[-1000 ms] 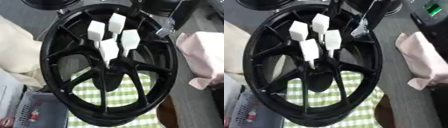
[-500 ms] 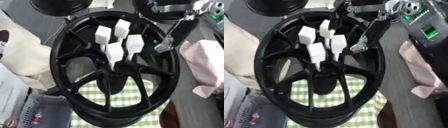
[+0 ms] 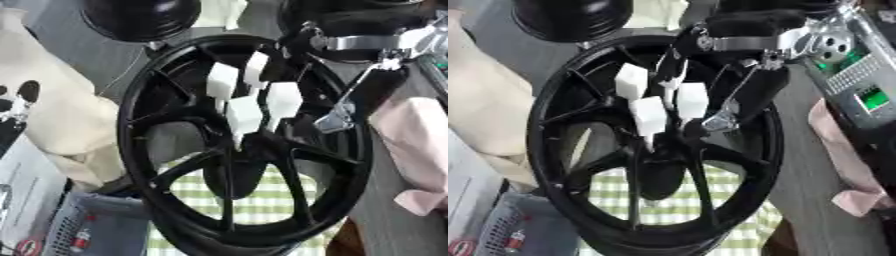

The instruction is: Pull the pin out of the wheel hub.

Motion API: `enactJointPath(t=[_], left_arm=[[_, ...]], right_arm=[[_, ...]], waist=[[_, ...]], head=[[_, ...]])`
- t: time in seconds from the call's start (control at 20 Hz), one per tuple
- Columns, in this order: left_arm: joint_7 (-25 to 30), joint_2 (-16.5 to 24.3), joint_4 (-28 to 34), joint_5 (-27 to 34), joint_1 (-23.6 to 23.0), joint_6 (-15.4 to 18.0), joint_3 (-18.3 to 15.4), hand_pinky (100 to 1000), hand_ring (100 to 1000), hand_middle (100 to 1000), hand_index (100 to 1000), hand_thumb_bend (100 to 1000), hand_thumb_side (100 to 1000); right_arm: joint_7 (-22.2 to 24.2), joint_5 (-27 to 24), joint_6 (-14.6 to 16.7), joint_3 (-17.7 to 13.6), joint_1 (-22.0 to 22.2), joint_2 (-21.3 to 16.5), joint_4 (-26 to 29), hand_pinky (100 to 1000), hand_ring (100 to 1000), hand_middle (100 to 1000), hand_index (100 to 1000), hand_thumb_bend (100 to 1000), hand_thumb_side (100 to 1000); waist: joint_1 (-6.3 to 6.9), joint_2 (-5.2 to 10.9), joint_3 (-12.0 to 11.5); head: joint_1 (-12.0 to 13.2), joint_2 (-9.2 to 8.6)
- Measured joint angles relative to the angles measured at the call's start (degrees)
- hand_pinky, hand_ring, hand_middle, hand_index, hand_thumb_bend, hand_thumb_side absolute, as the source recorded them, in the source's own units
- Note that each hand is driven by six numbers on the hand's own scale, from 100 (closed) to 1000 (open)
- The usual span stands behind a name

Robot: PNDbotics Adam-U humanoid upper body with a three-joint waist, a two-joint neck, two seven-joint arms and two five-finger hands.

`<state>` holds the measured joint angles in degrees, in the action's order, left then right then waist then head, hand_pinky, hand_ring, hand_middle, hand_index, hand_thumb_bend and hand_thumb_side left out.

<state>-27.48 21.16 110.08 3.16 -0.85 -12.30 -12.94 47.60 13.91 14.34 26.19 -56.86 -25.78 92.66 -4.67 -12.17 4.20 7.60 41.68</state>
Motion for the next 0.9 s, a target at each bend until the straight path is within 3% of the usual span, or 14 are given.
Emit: enactJointPath(t=[0.6, 0.9], left_arm=[[0.0, 0.0, -0.1, 0.6, 0.0, 0.0, 0.0, 582, 654, 480, 658, 744, 507], [0.0, 0.0, -0.3, 0.8, 0.4, 0.0, 0.0, 582, 655, 480, 658, 743, 507]], right_arm=[[-4.5, 7.9, -3.9, -0.8, 1.5, 1.9, -0.3, 836, 731, 686, 794, 434, 451], [-6.8, 12.2, -3.8, -1.2, 1.8, 2.3, -0.3, 834, 731, 685, 791, 408, 448]], waist=[[0.05, -1.58, -0.1], [0.3, -2.44, -0.4]], head=[[-0.6, 0.0], [-0.9, 0.0]])
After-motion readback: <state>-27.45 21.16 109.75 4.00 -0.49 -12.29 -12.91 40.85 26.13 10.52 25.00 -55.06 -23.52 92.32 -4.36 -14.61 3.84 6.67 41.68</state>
